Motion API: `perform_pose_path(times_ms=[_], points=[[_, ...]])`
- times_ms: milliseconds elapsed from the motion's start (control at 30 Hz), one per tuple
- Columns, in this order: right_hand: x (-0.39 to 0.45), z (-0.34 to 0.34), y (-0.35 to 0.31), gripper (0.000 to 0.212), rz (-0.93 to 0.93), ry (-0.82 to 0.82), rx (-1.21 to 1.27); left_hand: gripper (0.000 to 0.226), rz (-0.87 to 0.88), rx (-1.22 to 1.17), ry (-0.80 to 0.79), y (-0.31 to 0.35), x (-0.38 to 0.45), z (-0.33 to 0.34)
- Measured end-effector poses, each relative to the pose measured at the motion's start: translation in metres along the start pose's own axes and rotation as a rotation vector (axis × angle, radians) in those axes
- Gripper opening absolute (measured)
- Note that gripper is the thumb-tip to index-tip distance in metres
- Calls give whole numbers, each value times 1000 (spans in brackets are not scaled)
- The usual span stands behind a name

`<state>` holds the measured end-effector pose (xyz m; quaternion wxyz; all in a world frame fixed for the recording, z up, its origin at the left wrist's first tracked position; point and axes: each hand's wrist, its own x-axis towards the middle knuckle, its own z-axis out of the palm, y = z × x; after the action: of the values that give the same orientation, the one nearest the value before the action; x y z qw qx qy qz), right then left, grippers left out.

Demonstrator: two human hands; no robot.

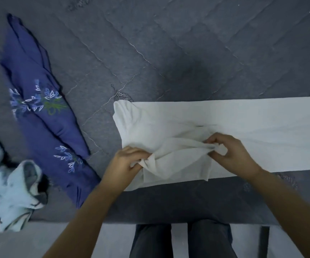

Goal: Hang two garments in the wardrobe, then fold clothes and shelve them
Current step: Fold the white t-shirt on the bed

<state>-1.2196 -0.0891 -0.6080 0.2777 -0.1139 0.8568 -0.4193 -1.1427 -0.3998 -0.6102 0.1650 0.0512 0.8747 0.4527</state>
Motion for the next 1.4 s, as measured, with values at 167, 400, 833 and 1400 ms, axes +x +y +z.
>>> perform_pose_path(times_ms=[167,400,833,1400], points=[[-4,13,12,15,-71,-256,-295,32,-272,-103,-236,-15,-7,12],[21,44,3,51,-128,-25,-260,17,-477,-193,543,-46,68,-47],[25,75,23,60,-75,-161,-440,15,-524,16,360,-97,104,-46],[-53,76,40,19,-45,185,-443,53,-208,384,-116,-26,-51,97]])
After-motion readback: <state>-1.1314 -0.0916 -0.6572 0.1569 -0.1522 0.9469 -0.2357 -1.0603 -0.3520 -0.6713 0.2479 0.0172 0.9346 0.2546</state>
